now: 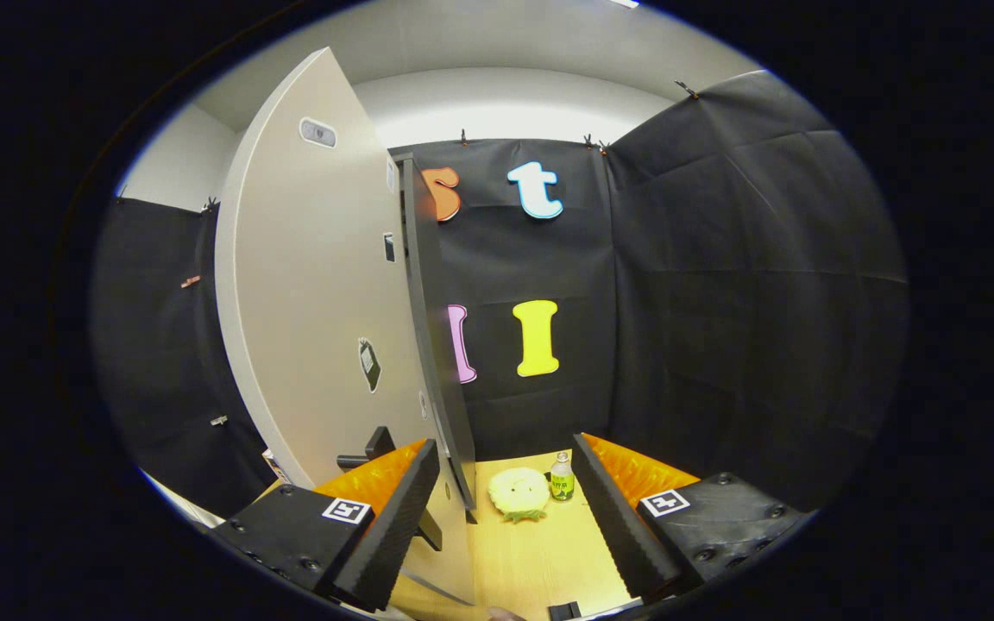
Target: Open the shoe cabinet door, grab the shoes and put them into the shoe cabinet, then close the shoe cabinet door.
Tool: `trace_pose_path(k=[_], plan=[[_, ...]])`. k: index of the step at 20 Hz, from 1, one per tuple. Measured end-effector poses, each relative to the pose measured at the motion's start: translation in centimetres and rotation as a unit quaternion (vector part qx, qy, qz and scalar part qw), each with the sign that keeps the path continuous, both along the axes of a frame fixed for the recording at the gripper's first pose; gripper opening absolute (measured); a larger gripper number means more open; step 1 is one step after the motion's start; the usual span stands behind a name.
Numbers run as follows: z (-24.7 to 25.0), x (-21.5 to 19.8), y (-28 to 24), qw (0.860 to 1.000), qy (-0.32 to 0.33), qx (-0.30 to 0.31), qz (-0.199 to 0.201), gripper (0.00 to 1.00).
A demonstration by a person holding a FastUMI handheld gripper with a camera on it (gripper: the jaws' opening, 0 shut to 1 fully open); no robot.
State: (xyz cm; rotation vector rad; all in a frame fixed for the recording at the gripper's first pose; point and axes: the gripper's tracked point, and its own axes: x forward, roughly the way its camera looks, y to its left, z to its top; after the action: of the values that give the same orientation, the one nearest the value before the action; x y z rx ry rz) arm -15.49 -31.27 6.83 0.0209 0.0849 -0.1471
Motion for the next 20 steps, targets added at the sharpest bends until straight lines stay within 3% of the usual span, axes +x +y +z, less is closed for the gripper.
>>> trace_pose_path(k=[6,13,16,20], plan=[[-0.3,0.9,2.6,1.0,0.0,-0.008,0.011,0.97],[-1.5,2.1,9.8,0.999,0.014,0.005,0.037,0.98],[-1.4,2.9,12.6,0.999,0.001,-0.02,0.025,0.97],[-2.1,5.4,17.4,0.999,0.0,-0.015,0.04,0.98]])
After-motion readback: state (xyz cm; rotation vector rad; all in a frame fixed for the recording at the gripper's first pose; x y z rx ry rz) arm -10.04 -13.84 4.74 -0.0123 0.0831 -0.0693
